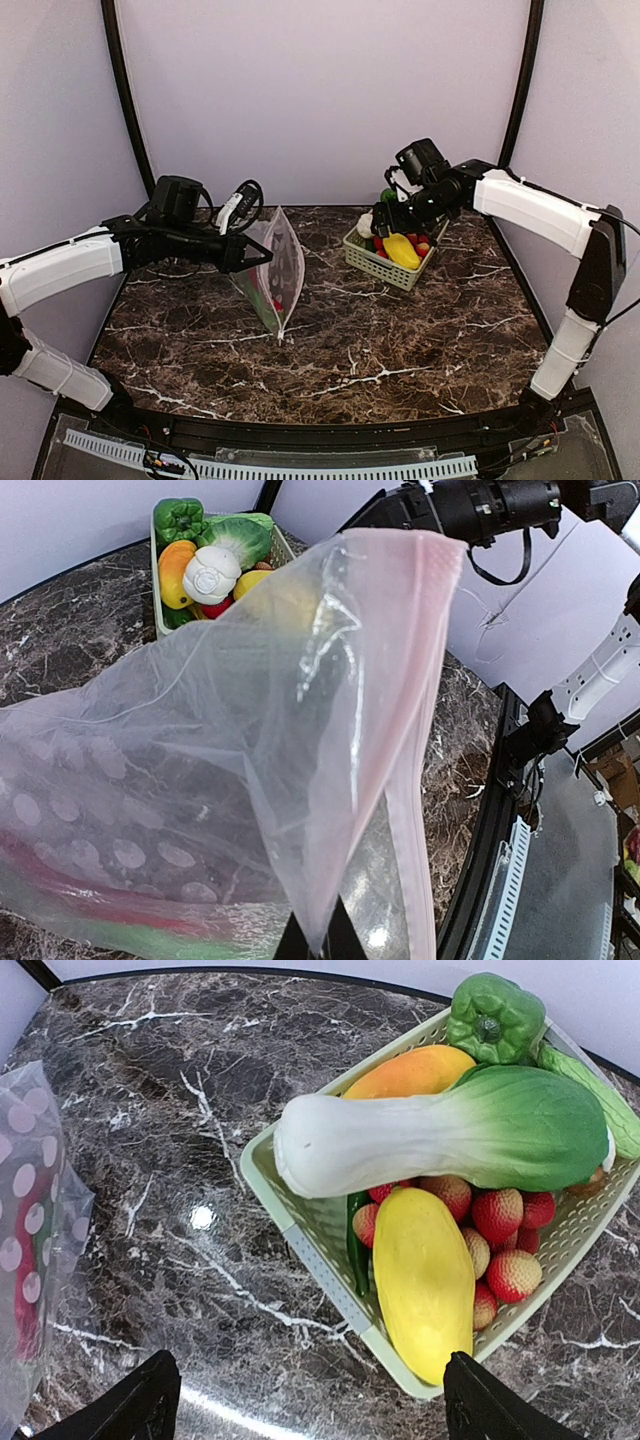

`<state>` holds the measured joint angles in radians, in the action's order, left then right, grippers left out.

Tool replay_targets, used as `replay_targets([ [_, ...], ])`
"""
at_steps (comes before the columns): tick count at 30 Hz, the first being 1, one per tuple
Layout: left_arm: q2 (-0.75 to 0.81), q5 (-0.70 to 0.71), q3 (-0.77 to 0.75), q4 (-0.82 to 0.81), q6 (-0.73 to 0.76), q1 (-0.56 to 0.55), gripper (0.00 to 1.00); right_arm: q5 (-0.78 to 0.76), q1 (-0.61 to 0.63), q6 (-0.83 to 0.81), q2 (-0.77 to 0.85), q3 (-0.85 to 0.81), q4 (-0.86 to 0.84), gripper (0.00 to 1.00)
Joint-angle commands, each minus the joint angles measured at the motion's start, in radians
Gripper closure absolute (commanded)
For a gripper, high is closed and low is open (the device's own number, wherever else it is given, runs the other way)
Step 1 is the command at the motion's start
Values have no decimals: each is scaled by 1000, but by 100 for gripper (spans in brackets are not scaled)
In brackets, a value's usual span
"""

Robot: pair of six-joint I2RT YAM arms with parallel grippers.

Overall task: Place the food in the zip-top bag and seal the zipper
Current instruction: Pick up the fake vegetable from the bin.

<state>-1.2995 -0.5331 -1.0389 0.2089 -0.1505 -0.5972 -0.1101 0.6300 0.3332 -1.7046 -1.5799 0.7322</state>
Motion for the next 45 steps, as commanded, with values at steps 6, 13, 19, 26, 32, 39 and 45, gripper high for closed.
replay_targets([
  [6, 24, 11, 10, -4, 13, 9, 99, -94, -74, -2, -139, -34, -28, 12],
  [13, 16, -3, 8, -4, 4, 12, 99, -41, -93, -28, -176, 14, -63, 14],
  [19, 10, -2, 7, -2, 3, 11, 99, -36, -110, -33, -222, 17, -67, 24],
  [26, 4, -3, 8, -1, 3, 13, 99, -34, -112, -51, -243, 25, -86, 31],
  [32, 3, -4, 7, -3, 2, 13, 99, -40, -116, -60, -254, 33, -93, 38],
  [39, 2, -8, 7, -3, 1, 14, 99, -34, -118, -62, -232, 40, -101, 49],
  [45, 3, -9, 7, -3, 2, 13, 99, -20, -118, -56, -177, 48, -102, 50],
])
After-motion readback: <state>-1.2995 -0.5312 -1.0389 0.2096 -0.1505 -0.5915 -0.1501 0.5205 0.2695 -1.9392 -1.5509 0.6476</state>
